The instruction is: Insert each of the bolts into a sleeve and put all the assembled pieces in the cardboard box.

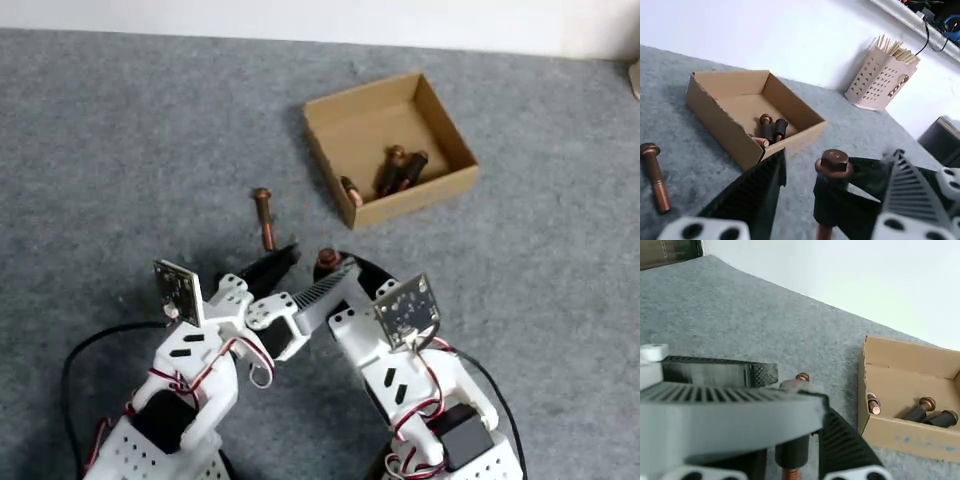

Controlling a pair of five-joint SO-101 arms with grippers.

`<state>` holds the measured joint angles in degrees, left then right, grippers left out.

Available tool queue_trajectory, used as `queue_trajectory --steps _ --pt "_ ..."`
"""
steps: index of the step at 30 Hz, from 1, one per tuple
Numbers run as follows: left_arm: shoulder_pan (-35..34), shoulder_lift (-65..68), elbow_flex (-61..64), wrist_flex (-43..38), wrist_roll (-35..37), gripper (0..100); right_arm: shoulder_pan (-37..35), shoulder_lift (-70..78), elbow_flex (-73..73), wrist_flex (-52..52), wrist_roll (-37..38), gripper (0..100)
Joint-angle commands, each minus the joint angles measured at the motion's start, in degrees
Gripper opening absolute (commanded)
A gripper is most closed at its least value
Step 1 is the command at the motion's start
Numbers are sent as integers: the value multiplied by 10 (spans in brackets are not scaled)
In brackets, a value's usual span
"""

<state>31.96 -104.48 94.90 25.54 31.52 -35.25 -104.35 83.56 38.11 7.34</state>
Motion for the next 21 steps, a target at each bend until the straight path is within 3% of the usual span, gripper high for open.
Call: queue_trajectory --steps 1,7,10,15,21 --pt "0 0 -24 5 24 301 4 -9 -7 -36 -4 5" --pt "-67 0 -86 9 196 299 4 -8 17 -38 -4 5" --pt "-136 0 -94 9 229 299 -7 -8 22 -39 -5 5" --pt "-242 5 -88 10 178 298 -9 -8 24 -51 -8 5" --pt "-206 6 -28 9 29 298 -10 -7 71 -107 -9 5"
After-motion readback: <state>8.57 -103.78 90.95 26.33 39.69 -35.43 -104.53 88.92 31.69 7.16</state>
